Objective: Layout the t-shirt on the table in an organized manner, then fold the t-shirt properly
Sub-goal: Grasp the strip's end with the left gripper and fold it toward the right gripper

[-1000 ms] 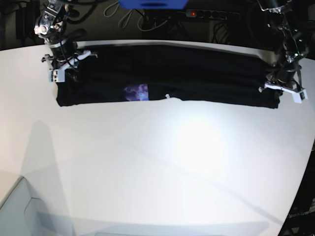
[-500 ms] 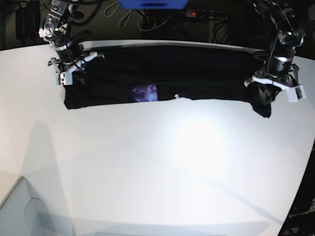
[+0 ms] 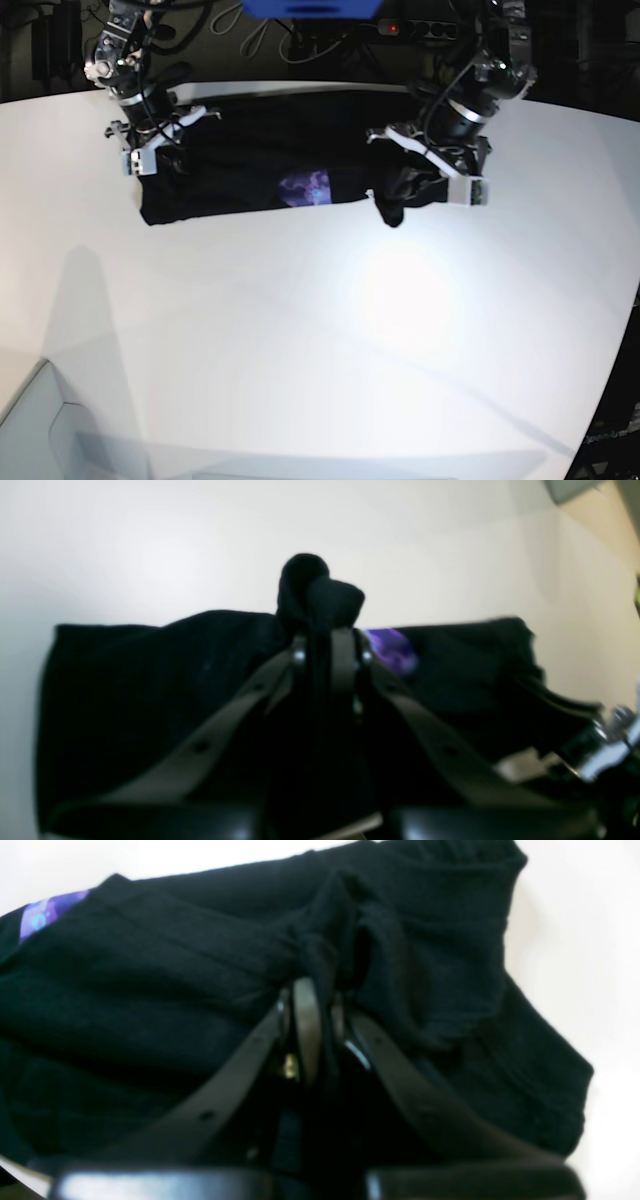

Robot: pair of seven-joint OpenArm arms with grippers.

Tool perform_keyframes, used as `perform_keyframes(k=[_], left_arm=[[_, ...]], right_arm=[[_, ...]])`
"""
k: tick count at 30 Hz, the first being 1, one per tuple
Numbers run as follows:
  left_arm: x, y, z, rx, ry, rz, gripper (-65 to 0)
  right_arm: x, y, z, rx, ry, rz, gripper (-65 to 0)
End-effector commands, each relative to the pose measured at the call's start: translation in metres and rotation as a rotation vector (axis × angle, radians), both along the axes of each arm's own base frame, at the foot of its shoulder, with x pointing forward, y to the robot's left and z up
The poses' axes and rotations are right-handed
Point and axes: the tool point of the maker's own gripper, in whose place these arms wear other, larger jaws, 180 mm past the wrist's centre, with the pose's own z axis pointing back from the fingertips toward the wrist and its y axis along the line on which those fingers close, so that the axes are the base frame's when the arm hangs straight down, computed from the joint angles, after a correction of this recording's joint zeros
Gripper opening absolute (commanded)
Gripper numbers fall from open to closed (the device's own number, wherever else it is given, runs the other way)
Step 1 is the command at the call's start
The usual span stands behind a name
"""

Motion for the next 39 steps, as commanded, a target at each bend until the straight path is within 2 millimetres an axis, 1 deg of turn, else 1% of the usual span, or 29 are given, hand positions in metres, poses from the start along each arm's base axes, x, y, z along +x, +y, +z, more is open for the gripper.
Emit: perform_keyframes(k=[1, 7, 12, 17, 21, 22, 23, 26, 29, 31, 32, 34, 37, 39], left_arm=[[0.003, -0.005, 0.01, -0.019, -0.034, -0.006, -64.9], [0.008, -0.03, 0.014, -0.047, -0.05, -0.068, -64.6], [0.015, -0.042, -0.002, -0.054, -0.013, -0.103, -64.6], [0.013, -0.049, -0.014, -0.059, 0.019, -0.123, -64.5], [0.013, -0.051, -0.014, -0.067, 0.019, -0.132, -64.4], [0.013, -0.052, -0.014, -0.068, 0.019, -0.132, -63.3], [0.012, -0.051, -0.014, -0.068, 0.02, -0.132, -61.5], [0.012, -0.051, -0.014, -0.069, 0.022, -0.132, -49.4], [0.011, -0.052, -0.014, -0.07, 0.02, -0.134, -30.6], [0.011, -0.052, -0.011, -0.072, 0.013, -0.135, -21.7], [0.012, -0.052, -0.01, -0.072, 0.01, -0.135, -20.6], [0.014, -0.051, 0.0, -0.072, -0.019, -0.133, -20.6], [0.02, -0.047, 0.024, -0.069, -0.09, -0.122, -20.6], [0.024, -0.031, 0.033, -0.035, -0.121, -0.103, -20.7]], right_arm=[[0.0, 0.0, 0.003, -0.006, -0.006, 0.006, -65.0], [0.0, 0.0, 0.003, -0.006, -0.006, 0.006, -65.0], [0.0, 0.0, 0.003, -0.006, -0.006, 0.006, -65.0], [0.0, 0.0, 0.003, -0.006, -0.006, 0.006, -65.0], [0.001, 0.0, 0.003, -0.006, -0.008, 0.008, -65.0], [0.001, 0.0, 0.003, -0.006, -0.008, 0.008, -65.0], [0.001, 0.0, 0.003, -0.008, -0.008, 0.008, -65.0], [0.001, 0.0, 0.003, -0.008, -0.008, 0.008, -65.0], [0.001, 0.0, 0.003, -0.008, -0.008, 0.008, -65.0], [0.002, -0.001, 0.005, -0.009, -0.014, 0.008, -65.0], [0.002, -0.001, 0.006, -0.011, -0.019, 0.008, -65.0], [0.003, -0.001, 0.007, -0.012, -0.022, 0.008, -65.0], [0.007, -0.001, 0.009, -0.012, -0.031, 0.008, -65.0], [0.009, -0.003, 0.01, -0.015, -0.032, 0.003, -65.0]])
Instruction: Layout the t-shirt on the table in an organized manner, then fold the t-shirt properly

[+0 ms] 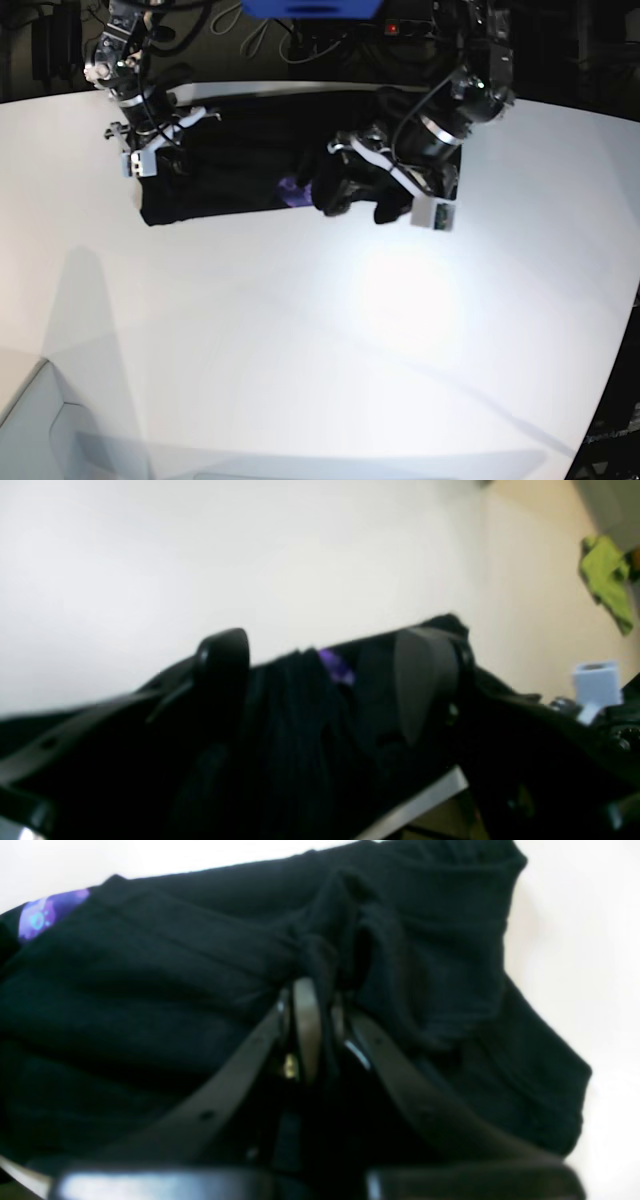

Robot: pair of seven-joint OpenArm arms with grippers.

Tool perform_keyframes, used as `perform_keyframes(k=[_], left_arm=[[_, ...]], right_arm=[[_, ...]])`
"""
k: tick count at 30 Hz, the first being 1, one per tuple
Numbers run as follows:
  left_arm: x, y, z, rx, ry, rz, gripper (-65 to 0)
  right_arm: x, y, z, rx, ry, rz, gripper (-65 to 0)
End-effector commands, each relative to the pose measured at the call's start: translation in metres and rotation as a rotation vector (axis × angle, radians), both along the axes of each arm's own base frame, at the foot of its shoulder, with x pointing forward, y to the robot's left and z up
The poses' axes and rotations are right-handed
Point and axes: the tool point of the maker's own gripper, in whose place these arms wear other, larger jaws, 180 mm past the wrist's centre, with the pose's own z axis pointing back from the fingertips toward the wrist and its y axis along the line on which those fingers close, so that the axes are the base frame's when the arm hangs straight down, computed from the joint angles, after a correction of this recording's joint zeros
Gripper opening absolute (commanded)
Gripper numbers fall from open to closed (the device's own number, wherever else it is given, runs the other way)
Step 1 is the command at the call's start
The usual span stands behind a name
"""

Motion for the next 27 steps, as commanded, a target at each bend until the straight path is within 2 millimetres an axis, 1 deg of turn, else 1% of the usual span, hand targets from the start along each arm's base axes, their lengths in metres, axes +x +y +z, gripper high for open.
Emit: perform_keyframes(k=[1, 2, 3, 6, 7, 8, 9, 12, 14, 16, 17, 18, 20, 22, 25, 27], left_arm=[[0.005, 0.012, 0.01, 0.009, -0.039, 0.023, -21.4], [0.006, 0.021, 0.01, 0.006, -0.036, 0.043, -23.2], [0.009, 0.036, 0.007, 0.013, -0.031, 0.072, -26.0], [0.013, 0.081, -0.009, 0.012, 0.017, 0.166, -40.3], [0.013, 0.099, -0.018, 0.013, 0.044, 0.206, -45.6], [0.012, 0.111, -0.027, 0.007, 0.071, 0.232, -49.5], [0.01, 0.119, -0.037, 0.0, 0.1, 0.246, -51.3], [0.004, 0.133, -0.06, -0.01, 0.172, 0.257, -51.7], [0.001, 0.139, -0.074, -0.01, 0.207, 0.272, -51.7], [0.006, 0.141, -0.083, -0.016, 0.228, 0.283, -51.7], [0.006, 0.143, -0.092, -0.019, 0.252, 0.289, -51.7], [0.006, 0.145, -0.097, -0.025, 0.268, 0.295, -51.7], [0.008, 0.147, -0.104, -0.03, 0.282, 0.305, -51.7], [0.011, 0.148, -0.105, -0.031, 0.283, 0.308, -51.7], [0.015, 0.151, -0.111, -0.034, 0.296, 0.317, -51.7], [0.019, 0.152, -0.113, -0.038, 0.3, 0.321, -51.7]], right_arm=[[0.005, -0.002, 0.008, -0.008, -0.03, 0.0, -65.0], [0.005, -0.002, 0.008, -0.008, -0.029, 0.002, -65.0], [0.006, -0.003, 0.009, -0.009, -0.032, 0.001, -65.0], [0.006, -0.003, 0.009, -0.01, -0.032, 0.0, -65.0], [0.006, -0.003, 0.009, -0.01, -0.032, 0.0, -62.7], [0.006, -0.003, 0.009, -0.01, -0.032, 0.0, -59.6], [0.006, -0.003, 0.008, -0.01, -0.03, 0.0, -56.0], [0.004, -0.004, 0.008, -0.011, -0.027, -0.002, -43.6], [0.006, -0.004, 0.014, -0.017, -0.044, -0.002, -35.2], [0.01, -0.006, 0.025, -0.031, -0.074, -0.004, -29.8], [0.013, -0.006, 0.033, -0.039, -0.094, -0.004, -28.1], [0.015, -0.007, 0.039, -0.047, -0.111, -0.006, -27.5], [0.016, -0.02, 0.051, -0.08, -0.137, -0.033, -27.2], [0.018, -0.029, 0.057, -0.097, -0.153, -0.054, -27.1], [0.02, -0.033, 0.057, -0.102, -0.147, -0.062, -27.0], [0.018, -0.034, 0.051, -0.108, -0.108, -0.06, -27.0]])
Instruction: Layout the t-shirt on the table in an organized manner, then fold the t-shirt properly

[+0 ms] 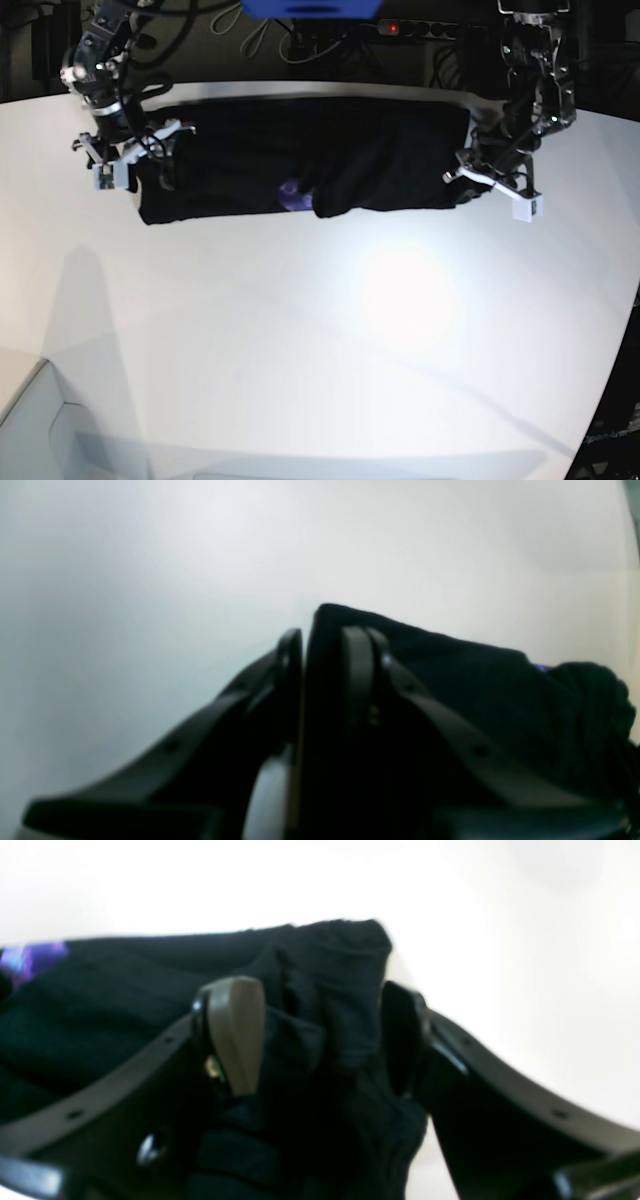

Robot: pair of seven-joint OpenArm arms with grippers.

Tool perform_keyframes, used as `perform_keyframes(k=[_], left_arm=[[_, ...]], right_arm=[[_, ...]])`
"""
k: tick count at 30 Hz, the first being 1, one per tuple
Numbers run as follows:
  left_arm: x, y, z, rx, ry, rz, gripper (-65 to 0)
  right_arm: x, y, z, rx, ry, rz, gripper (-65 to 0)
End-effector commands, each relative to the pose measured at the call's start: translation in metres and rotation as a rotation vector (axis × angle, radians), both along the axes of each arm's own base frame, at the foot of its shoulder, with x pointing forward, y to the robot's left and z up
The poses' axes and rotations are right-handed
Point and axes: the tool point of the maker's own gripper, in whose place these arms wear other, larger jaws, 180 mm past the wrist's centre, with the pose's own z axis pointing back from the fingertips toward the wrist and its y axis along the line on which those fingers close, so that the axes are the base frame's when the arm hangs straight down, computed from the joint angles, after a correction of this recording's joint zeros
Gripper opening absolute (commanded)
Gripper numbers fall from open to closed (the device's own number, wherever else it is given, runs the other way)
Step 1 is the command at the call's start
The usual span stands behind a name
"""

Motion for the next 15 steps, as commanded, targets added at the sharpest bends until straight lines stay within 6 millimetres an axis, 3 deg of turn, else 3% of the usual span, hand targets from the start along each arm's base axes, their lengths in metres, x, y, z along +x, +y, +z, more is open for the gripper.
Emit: perform_keyframes(k=[1, 9, 15], left_arm=[[0.004, 0.004, 0.004, 0.01, -0.018, 0.004, -51.7], [0.006, -0.007, 0.012, 0.003, -0.039, -0.029, -51.7], [0.006, -0.01, 0.011, 0.003, -0.038, -0.036, -51.7]], right_arm=[[0.008, -0.003, 0.011, 0.003, -0.041, -0.006, -27.0], [0.005, -0.036, -0.017, 0.025, 0.08, -0.12, -26.9], [0.001, -0.036, -0.032, 0.057, 0.12, -0.136, -27.0]])
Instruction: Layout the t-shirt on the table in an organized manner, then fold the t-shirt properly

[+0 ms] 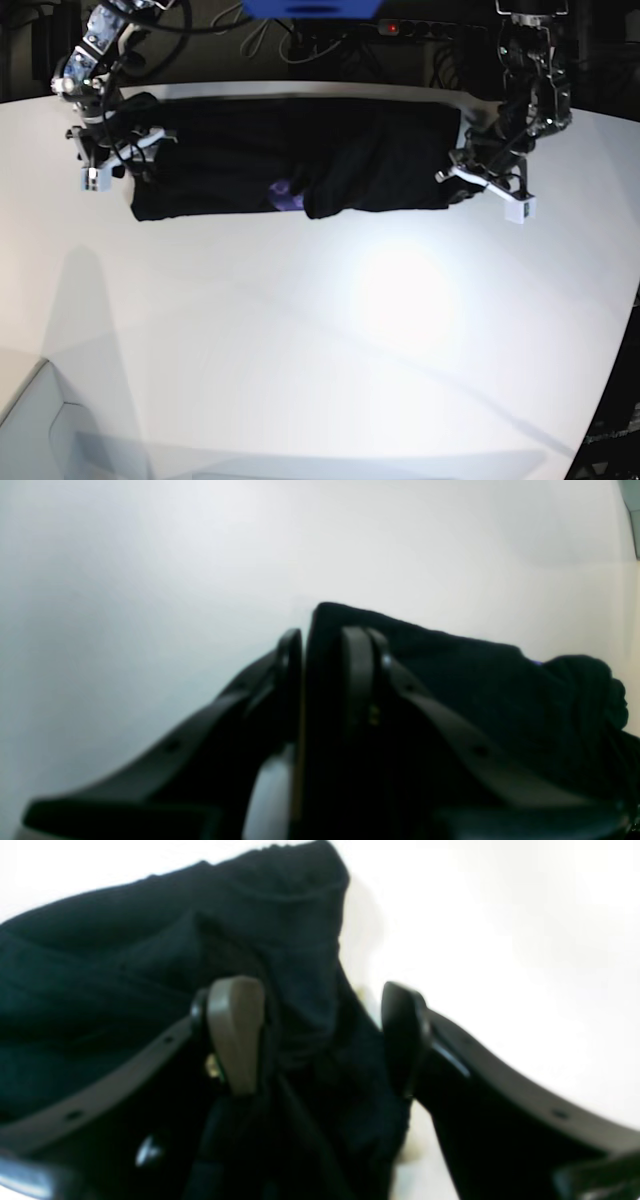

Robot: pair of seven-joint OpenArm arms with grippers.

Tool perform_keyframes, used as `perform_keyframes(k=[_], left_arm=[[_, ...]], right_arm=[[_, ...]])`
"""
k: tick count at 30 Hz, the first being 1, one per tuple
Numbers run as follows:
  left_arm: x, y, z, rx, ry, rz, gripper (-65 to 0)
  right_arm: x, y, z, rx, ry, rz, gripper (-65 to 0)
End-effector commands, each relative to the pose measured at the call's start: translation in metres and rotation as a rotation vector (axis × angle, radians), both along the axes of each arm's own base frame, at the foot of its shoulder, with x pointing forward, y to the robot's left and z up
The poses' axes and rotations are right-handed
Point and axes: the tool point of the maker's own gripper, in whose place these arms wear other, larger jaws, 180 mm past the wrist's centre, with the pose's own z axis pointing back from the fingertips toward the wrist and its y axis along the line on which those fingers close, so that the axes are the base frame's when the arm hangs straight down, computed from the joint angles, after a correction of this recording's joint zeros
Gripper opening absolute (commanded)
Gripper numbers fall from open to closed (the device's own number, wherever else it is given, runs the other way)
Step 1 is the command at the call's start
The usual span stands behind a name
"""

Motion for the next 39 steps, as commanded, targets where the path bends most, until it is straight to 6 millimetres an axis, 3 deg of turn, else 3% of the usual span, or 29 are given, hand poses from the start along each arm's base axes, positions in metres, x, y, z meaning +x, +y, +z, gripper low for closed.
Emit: perform_keyframes(k=[1, 9, 11, 16, 20, 23, 28, 32, 36, 39], left_arm=[[0.007, 0.002, 0.01, 0.006, -0.037, 0.0, -51.7], [0.007, 0.002, 0.01, 0.007, -0.037, -0.001, -51.7], [0.007, 0.002, 0.01, 0.007, -0.037, -0.001, -51.7], [0.007, 0.002, 0.01, 0.007, -0.037, -0.001, -51.7], [0.007, 0.004, 0.01, 0.004, -0.039, 0.003, -51.7], [0.01, 0.003, 0.017, 0.007, -0.057, 0.0, -51.7], [0.022, -0.001, 0.05, 0.026, -0.151, -0.027, -51.6], [0.029, -0.009, 0.082, 0.041, -0.238, -0.052, -51.6], [0.026, -0.03, 0.114, 0.035, -0.324, -0.102, -51.6], [0.018, -0.082, 0.12, -0.012, -0.337, -0.241, -52.0]], right_arm=[[0.005, -0.001, 0.006, -0.001, -0.028, 0.003, -27.1], [-0.003, 0.007, -0.015, 0.046, 0.019, 0.0, -29.8], [-0.006, 0.01, -0.022, 0.064, 0.037, 0.001, -37.1], [-0.01, 0.014, -0.031, 0.084, 0.059, 0.0, -65.0], [-0.009, 0.011, -0.025, 0.067, 0.048, 0.001, -65.0], [-0.002, 0.004, -0.008, 0.026, 0.006, 0.003, -65.0], [0.012, -0.006, 0.026, -0.046, -0.073, 0.006, -65.0], [0.016, -0.009, 0.036, -0.067, -0.095, 0.007, -65.0], [0.018, -0.006, 0.038, -0.067, -0.1, 0.017, -65.0], [0.02, 0.005, 0.036, -0.057, -0.097, 0.05, -65.0]])
